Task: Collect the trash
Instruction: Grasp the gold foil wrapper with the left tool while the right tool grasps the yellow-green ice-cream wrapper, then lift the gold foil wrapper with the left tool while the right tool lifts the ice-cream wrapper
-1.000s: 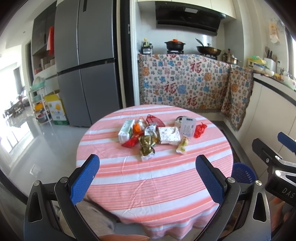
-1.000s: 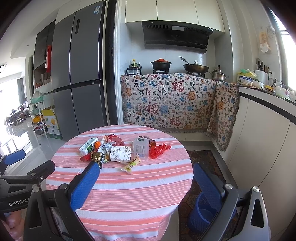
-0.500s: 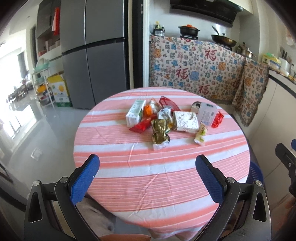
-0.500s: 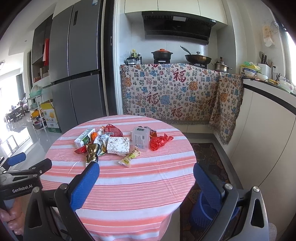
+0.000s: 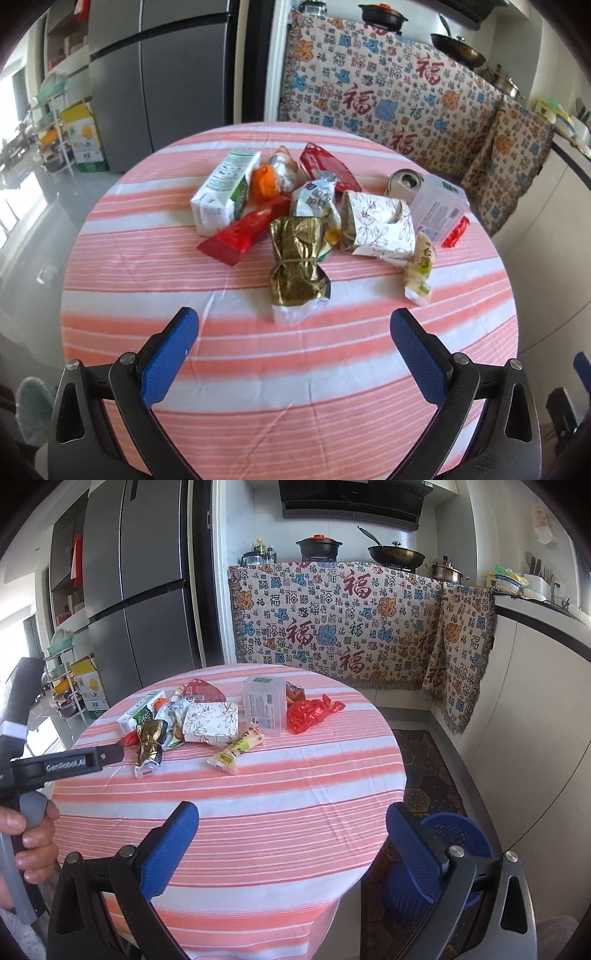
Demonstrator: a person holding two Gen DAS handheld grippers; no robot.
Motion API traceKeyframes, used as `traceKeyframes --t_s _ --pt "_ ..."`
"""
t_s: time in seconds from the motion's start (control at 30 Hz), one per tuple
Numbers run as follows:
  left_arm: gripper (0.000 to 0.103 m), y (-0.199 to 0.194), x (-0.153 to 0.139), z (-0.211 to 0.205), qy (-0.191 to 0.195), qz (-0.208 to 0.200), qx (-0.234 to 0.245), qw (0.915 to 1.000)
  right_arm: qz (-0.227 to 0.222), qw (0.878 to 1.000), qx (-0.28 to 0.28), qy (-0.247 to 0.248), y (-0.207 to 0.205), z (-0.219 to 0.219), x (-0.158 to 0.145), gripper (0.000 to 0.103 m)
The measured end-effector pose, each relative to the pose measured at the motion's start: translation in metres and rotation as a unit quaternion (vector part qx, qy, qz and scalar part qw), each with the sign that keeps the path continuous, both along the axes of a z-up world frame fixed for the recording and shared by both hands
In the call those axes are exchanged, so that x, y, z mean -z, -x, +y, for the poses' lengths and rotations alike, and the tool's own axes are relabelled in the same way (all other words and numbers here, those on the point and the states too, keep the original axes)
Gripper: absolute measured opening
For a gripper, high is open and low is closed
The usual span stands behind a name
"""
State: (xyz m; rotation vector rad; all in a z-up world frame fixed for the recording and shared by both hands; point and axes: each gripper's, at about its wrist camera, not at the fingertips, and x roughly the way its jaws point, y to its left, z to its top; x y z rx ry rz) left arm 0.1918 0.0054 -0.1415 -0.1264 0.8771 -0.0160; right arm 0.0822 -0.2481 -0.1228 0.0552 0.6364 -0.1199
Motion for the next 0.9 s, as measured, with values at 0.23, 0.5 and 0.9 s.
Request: traceKeyframes --t_s 0.23,0.5,0.9 --pt "0.078 -0.044 0.035 -0.009 -0.005 0.044 0.013 0.9989 0.019 1.000 -0.014 -0.005 -0.031 0.001 0.018 0.103" --pt "0.045 -0.040 0.037 0.001 0.010 0.053 0.038 0.9978 0.067 0.994 -0.056 -0.072 -0.114 0.024 0.044 0.103" --pt "0.047 0.005 0.033 0.020 0.045 0.094 0.067 0.9923 0.161 0.976 -0.084 -0.119 -0.209 0.067 0.077 0.036"
